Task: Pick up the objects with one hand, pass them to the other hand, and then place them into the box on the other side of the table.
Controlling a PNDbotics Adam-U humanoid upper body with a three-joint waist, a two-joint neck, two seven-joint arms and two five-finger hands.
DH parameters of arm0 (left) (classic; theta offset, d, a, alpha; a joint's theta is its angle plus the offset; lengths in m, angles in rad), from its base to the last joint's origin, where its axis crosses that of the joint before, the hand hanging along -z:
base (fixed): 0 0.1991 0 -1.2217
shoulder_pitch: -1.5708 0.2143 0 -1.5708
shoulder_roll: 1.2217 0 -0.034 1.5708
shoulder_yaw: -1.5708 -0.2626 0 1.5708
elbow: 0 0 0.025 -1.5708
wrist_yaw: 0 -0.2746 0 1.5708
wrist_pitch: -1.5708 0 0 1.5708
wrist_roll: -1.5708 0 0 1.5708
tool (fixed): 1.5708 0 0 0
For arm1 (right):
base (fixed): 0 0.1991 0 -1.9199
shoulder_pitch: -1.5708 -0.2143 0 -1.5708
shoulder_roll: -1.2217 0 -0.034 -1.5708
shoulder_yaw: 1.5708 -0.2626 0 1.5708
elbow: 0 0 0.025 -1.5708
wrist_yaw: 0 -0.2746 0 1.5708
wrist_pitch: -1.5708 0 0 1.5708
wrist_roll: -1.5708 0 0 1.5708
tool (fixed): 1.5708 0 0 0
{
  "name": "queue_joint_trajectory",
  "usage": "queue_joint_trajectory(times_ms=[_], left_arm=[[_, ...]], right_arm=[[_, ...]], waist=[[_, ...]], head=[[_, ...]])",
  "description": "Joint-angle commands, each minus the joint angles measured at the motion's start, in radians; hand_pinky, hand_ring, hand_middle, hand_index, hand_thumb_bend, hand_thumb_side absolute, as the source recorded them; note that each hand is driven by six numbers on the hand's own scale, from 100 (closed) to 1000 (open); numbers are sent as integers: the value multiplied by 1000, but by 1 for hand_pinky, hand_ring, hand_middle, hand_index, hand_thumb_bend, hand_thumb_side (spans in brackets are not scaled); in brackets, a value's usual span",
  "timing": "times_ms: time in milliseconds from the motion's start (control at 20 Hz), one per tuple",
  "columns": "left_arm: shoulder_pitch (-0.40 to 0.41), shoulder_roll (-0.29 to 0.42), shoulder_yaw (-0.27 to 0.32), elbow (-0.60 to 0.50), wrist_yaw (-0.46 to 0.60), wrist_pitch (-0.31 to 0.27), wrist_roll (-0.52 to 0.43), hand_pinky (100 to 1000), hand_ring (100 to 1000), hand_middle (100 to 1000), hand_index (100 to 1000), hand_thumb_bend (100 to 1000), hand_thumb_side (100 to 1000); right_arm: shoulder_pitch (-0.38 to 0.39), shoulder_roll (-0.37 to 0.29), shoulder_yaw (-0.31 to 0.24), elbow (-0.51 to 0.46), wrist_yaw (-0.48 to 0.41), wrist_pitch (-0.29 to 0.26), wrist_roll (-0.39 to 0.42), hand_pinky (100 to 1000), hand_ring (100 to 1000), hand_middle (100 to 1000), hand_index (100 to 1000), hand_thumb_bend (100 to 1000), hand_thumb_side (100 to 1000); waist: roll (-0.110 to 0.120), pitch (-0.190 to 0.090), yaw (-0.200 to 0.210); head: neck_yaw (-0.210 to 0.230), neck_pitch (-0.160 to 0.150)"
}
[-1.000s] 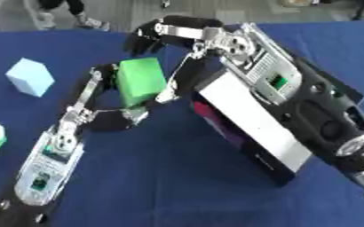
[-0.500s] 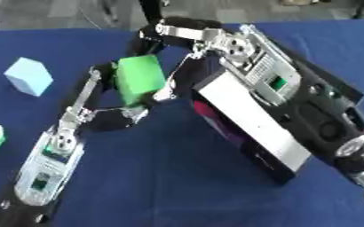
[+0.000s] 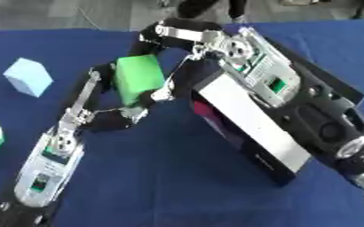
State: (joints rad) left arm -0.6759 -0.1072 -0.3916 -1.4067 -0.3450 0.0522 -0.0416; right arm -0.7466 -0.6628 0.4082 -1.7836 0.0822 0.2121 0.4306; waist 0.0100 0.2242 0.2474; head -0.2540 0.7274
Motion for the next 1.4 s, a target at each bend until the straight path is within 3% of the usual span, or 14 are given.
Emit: queue_joint_trajectory(times_ms=[50, 200, 350, 400, 450, 650, 1400], left_arm=[[-12, -15, -7, -14, -1, -6, 2, 613, 617, 419, 582, 100, 164], [-12, -16, -7, -13, -3, -7, 8, 635, 636, 441, 608, 100, 100], [-11, -16, -8, -13, -4, -14, 16, 670, 670, 474, 653, 103, 100], [-12, -15, -8, -13, -6, -18, 17, 684, 684, 491, 675, 174, 100], [-12, -14, -9, -12, -10, -22, 17, 715, 727, 544, 743, 333, 109], [-11, -12, -7, -10, -54, -27, 24, 766, 800, 653, 878, 624, 235], [1, -9, 10, 5, -109, 75, 227, 778, 817, 674, 899, 696, 302]], right_arm=[[-11, -14, -13, -7, 1, 2, -10, 835, 758, 490, 633, 293, 127], [-9, -15, -12, -8, 3, -5, -12, 834, 748, 472, 616, 246, 163], [-8, -15, -14, -7, -2, -7, -16, 833, 741, 459, 607, 231, 176], [-8, -16, -15, -8, -5, -8, -18, 833, 741, 459, 607, 229, 177], [-8, -17, -16, -9, -10, -8, -20, 833, 740, 454, 605, 229, 178], [-9, -22, -20, -21, -28, -5, -29, 834, 737, 450, 602, 228, 179], [2, -50, -45, -77, -73, 10, -45, 833, 735, 449, 603, 239, 170]], waist=[[-16, 0, -1], [-16, -1, -2], [-16, -1, -3], [-16, -2, -4], [-16, -2, -5], [-15, -2, -6], [-11, -9, -25]], head=[[-3, -9], [-5, -9], [-5, -9], [-5, -9], [-5, -10], [-6, -9], [-12, -5]])
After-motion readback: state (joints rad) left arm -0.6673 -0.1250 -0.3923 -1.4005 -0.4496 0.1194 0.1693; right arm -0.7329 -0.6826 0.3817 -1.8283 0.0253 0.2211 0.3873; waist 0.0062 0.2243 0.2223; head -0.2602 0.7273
